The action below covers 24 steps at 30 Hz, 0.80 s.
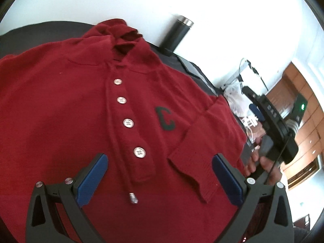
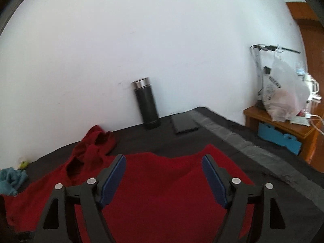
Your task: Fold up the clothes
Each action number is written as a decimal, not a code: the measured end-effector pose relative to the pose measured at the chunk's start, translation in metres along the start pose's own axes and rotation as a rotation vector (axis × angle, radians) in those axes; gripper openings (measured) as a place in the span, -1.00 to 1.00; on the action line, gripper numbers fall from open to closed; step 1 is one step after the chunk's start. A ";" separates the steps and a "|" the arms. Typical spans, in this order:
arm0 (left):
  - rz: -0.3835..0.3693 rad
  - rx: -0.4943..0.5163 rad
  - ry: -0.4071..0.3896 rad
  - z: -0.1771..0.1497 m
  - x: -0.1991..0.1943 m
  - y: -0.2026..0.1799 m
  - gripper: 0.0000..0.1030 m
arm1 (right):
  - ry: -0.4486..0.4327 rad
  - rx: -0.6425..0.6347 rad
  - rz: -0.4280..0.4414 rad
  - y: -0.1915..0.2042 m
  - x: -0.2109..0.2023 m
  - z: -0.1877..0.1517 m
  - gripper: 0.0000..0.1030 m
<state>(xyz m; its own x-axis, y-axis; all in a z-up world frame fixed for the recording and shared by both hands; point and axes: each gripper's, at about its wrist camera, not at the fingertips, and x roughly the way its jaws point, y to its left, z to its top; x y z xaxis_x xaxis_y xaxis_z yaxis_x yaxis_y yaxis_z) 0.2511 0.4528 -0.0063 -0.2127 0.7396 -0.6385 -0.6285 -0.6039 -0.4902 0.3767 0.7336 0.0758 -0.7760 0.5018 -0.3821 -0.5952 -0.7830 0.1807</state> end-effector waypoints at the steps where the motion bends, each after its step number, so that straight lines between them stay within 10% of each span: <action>1: 0.023 0.020 0.011 -0.001 0.003 -0.007 1.00 | -0.002 -0.006 -0.015 -0.001 0.000 0.000 0.58; 8: 0.242 0.211 0.092 -0.008 0.039 -0.050 1.00 | 0.003 0.002 0.010 -0.005 -0.006 0.002 0.59; 24: 0.211 0.391 0.164 -0.010 0.067 -0.087 0.83 | -0.010 0.040 0.077 -0.010 -0.014 0.003 0.59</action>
<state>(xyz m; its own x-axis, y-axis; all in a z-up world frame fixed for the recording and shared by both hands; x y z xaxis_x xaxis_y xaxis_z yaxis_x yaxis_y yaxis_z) 0.2988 0.5514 -0.0123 -0.2650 0.5368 -0.8010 -0.8255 -0.5556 -0.0993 0.3925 0.7354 0.0822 -0.8217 0.4442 -0.3570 -0.5413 -0.8043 0.2452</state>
